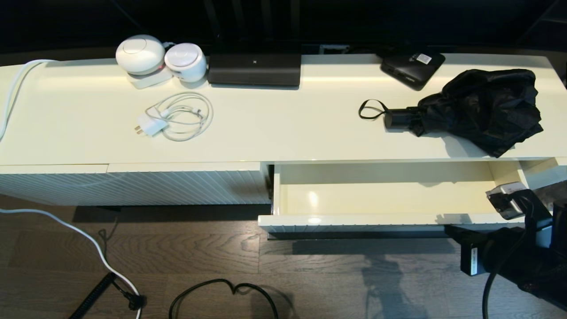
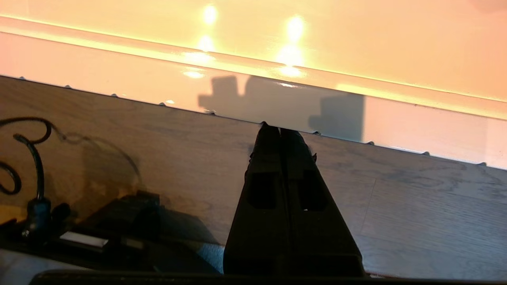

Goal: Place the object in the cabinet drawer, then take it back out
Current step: Close the drawer

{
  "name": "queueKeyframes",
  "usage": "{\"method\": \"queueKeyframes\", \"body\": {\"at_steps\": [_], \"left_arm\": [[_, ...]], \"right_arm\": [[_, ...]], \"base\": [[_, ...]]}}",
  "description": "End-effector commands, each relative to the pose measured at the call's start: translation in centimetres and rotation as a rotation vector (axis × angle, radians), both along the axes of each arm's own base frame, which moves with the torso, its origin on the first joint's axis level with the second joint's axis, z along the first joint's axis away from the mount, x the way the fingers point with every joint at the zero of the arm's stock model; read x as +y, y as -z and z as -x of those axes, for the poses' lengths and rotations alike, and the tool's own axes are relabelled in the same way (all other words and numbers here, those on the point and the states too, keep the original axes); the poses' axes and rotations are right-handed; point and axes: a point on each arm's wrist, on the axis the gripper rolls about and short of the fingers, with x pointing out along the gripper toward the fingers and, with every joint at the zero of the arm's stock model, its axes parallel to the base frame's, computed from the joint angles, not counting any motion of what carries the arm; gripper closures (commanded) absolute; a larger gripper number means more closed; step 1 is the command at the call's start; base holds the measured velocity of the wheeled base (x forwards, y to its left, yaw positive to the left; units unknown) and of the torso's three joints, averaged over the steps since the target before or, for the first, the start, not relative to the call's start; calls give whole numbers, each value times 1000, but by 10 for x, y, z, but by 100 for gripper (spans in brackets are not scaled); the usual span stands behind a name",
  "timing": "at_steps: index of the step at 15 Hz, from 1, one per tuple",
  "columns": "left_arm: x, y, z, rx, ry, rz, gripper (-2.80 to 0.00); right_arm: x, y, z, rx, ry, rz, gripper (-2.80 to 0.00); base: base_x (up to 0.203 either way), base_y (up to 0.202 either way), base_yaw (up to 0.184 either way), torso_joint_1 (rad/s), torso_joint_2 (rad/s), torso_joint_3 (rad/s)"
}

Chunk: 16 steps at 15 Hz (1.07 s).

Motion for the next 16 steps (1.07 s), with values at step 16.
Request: {"method": "queueKeyframes", "body": {"at_steps": [16], "left_arm": [[0, 0, 0, -1, -1, 0, 0]], "right_arm": [[26, -2, -10, -97, -87, -135, 0]], "base": [[0, 0, 0, 0, 0, 0]]}}
